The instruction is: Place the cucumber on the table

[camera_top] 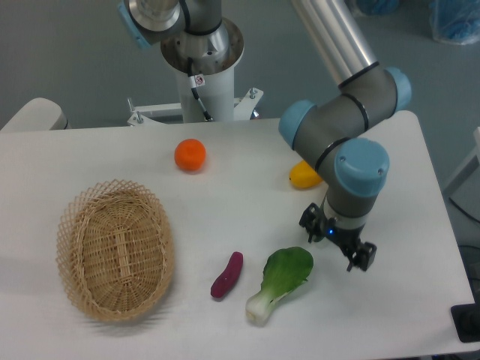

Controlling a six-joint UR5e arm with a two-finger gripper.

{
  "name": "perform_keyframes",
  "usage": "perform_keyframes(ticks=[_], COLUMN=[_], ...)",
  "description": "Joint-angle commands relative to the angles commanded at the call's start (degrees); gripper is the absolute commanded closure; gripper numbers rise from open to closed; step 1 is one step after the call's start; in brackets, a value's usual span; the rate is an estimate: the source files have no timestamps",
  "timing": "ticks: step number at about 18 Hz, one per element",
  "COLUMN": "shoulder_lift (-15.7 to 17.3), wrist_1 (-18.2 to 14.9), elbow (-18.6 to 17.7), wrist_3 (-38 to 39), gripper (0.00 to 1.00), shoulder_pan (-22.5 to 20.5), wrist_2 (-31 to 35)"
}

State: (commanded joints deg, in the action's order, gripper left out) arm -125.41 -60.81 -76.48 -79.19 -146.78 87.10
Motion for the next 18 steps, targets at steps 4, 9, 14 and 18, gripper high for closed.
perform_keyframes(ticks=[4,9,14,18], shoulder_lift=[-3.8,-6.2,-6.9,-6.8], wrist_1=[-7.5,-8.5,-8.4,-8.3], elbow=[8.4,11.1,11.4,11.1], wrist_3=[-0.2,-0.2,-0.4,-3.1], gripper=[0.00,0.00,0.00,0.00], shoulder_pan=[0.6,2.1,2.6,3.1], wrist_2=[0.0,1.4,2.3,2.4])
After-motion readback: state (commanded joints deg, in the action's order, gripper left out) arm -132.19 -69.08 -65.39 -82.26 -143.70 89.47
